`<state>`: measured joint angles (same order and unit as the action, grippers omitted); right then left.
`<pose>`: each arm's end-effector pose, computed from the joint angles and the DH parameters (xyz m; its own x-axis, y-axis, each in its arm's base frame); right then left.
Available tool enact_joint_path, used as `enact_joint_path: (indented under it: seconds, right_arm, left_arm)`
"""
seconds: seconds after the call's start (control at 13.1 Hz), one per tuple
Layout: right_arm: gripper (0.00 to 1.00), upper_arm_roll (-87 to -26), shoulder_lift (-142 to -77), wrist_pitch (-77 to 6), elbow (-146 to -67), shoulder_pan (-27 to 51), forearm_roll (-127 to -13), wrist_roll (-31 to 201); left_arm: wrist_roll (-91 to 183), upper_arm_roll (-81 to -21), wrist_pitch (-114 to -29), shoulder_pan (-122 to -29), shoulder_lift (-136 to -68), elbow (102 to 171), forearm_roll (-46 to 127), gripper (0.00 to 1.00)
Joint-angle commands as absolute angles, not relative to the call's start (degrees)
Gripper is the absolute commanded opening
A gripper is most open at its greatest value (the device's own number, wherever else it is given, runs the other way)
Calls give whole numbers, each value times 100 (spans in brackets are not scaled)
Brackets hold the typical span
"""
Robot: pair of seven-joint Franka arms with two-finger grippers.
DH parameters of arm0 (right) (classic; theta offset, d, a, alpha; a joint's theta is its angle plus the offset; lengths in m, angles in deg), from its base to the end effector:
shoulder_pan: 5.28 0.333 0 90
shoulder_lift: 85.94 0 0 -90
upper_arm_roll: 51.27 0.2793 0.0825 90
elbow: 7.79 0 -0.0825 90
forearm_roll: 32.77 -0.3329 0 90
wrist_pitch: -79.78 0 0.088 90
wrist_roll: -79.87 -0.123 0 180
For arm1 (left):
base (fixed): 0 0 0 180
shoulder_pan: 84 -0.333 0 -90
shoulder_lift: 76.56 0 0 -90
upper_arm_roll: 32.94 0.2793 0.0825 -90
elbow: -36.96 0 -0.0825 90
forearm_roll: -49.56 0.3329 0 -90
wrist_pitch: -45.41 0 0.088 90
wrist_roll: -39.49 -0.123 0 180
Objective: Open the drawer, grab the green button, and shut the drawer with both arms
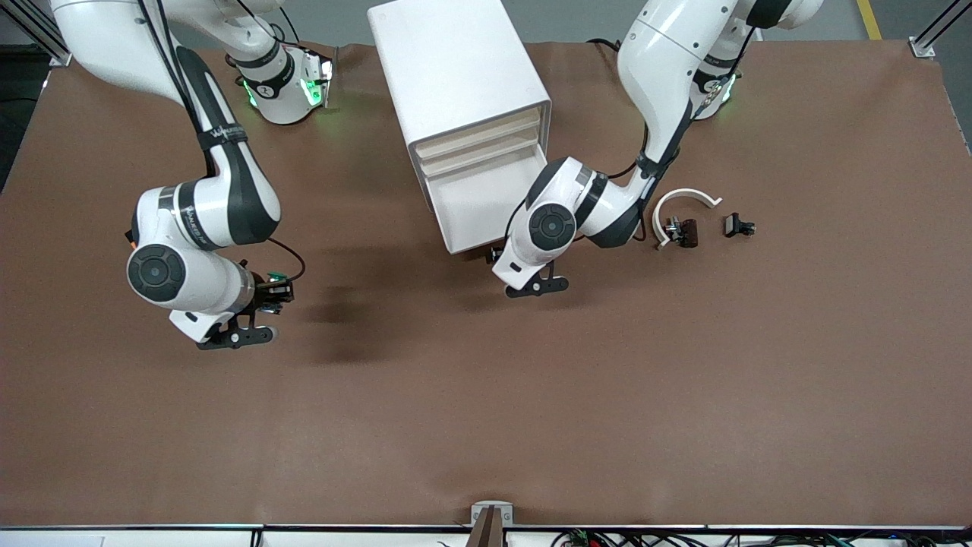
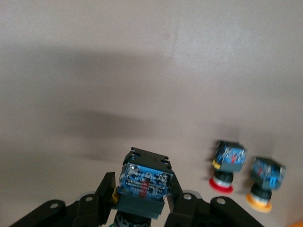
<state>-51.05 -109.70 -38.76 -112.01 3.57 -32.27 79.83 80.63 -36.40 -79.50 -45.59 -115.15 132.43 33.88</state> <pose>0.5609 0.0888 0.2798 0.9736 0.1589 -0.1640 0.1619 -0.9868 0.0054 0.4427 -0.4114 0.1947 0.9451 0.1568 -0.2866 0.1798 -0.9821 0.0557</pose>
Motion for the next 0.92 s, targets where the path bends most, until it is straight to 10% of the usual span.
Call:
enact_joint_path:
  seconds: [0.0, 0.84]
  right_arm:
    - [1, -4996, -10703, -4754, -11983, 9, -3110, 8565]
    - [1, -4987, -11530, -6075, -12336, -449, -3128, 9068]
  left_arm:
    - [8264, -3724, -7606, -4568, -11374, 13276, 3277, 100]
    - [8449, -4129, -6489, -4507, -11373, 13268, 2891, 100]
